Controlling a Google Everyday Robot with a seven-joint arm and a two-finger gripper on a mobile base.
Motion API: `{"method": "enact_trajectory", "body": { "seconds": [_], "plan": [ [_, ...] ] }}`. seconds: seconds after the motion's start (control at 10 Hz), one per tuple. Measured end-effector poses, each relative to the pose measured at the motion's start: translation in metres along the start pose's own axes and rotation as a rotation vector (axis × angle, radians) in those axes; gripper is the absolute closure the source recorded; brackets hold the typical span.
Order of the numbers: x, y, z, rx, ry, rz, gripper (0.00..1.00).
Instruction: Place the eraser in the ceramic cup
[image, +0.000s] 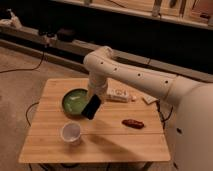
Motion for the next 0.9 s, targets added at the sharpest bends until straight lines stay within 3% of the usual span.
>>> {"method": "enact_trajectory", "body": {
  "seconds": [0.6, 0.9],
  "plan": [
    [-0.047, -0.054, 0.006, -0.039, -0.026, -0.140, 1.00],
    [-0.066, -0.064, 0.014, -0.083, -0.020, -0.156, 1.00]
  ]
}}
